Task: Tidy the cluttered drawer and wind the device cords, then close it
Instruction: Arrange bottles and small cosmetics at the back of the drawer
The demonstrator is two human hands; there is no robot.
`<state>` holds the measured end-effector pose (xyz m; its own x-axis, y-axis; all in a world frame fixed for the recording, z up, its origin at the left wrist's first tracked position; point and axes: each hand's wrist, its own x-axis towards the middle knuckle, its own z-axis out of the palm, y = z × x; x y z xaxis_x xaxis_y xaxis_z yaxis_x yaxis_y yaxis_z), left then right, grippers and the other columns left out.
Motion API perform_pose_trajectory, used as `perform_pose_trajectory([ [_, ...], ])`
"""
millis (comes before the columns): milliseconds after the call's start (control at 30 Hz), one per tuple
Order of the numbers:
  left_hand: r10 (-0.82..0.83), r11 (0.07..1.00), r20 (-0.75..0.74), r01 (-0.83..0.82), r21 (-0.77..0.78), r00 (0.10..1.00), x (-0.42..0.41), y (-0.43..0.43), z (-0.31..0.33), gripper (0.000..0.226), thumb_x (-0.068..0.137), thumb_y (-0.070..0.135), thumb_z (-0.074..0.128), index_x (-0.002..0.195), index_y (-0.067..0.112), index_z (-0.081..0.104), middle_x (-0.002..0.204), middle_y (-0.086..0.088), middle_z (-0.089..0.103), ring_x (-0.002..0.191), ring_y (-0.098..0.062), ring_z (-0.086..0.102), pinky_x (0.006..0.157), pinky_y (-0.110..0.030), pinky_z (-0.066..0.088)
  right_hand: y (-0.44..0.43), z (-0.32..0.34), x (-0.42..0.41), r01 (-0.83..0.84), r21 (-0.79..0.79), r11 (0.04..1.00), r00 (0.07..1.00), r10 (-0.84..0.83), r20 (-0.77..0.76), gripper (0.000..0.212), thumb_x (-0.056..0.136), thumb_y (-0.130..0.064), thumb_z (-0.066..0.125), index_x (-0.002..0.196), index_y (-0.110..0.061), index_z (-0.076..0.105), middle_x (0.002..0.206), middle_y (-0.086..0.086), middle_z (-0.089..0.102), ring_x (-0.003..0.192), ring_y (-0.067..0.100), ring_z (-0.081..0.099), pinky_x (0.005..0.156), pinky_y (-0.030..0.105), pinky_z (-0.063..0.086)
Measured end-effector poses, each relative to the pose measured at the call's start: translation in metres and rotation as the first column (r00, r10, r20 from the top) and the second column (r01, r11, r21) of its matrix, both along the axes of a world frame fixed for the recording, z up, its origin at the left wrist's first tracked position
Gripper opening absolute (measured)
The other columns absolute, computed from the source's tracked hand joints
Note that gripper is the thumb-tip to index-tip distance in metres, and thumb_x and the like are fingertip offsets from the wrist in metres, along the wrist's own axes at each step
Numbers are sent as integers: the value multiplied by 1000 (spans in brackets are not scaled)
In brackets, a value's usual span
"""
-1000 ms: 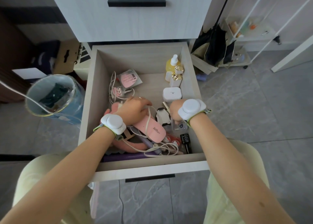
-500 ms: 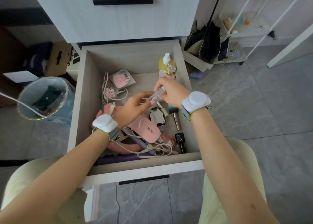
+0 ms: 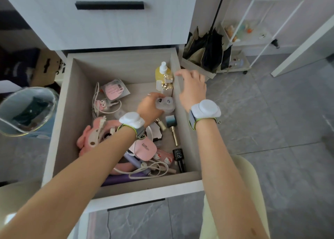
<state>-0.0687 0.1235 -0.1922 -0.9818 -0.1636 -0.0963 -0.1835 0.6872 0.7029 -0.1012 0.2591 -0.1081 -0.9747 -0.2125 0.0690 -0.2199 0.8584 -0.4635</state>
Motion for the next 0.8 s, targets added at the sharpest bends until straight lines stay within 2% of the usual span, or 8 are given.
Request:
perform_pose_trajectory([
  [167, 119, 992, -2, -119, 36, 993, -12, 7, -5, 55, 69, -4, 67, 121, 12, 57, 128, -10, 50, 116, -24, 51, 83, -20, 36, -3, -3, -2, 40, -158, 987, 996, -27, 84, 70, 77, 13, 46, 135, -25, 41, 136, 8, 40, 125, 30, 36, 100, 39, 36],
  [267, 125, 990, 8, -126, 62, 992, -13, 6, -6, 56, 68, -7, 66, 120, 8, 56, 125, -14, 51, 114, -26, 51, 79, -19, 36, -4, -4, -2, 48, -212, 976, 994, -25, 109, 71, 78, 14, 48, 136, -25, 39, 136, 10, 40, 122, 31, 38, 99, 44, 39],
  [500, 131, 988, 14, -132, 82, 991, -13, 7, -13, 58, 67, -9, 65, 122, 5, 52, 124, -17, 50, 115, -27, 50, 73, -11, 30, -6, -5, -3, 39, -251, 967, 991, -6, 131, 73, 77, 17, 46, 138, -21, 37, 135, 13, 37, 120, 30, 43, 96, 45, 43],
  [667, 153, 983, 37, -156, 98, 987, -14, 10, -13, 59, 69, -6, 69, 123, 8, 49, 127, -15, 47, 113, -26, 51, 71, -12, 31, -8, -5, -3, 41, -238, 970, 992, -11, 128, 70, 79, 15, 46, 138, -19, 36, 135, 13, 35, 115, 31, 46, 92, 43, 45],
  [800, 159, 985, 44, -161, 54, 986, -12, 13, -12, 58, 71, -2, 68, 124, 11, 47, 128, -10, 45, 110, -24, 52, 72, -18, 33, -10, -5, -3, 39, -235, 971, 990, -6, 141, 70, 78, 15, 47, 138, -19, 37, 135, 12, 33, 110, 32, 49, 88, 42, 47],
])
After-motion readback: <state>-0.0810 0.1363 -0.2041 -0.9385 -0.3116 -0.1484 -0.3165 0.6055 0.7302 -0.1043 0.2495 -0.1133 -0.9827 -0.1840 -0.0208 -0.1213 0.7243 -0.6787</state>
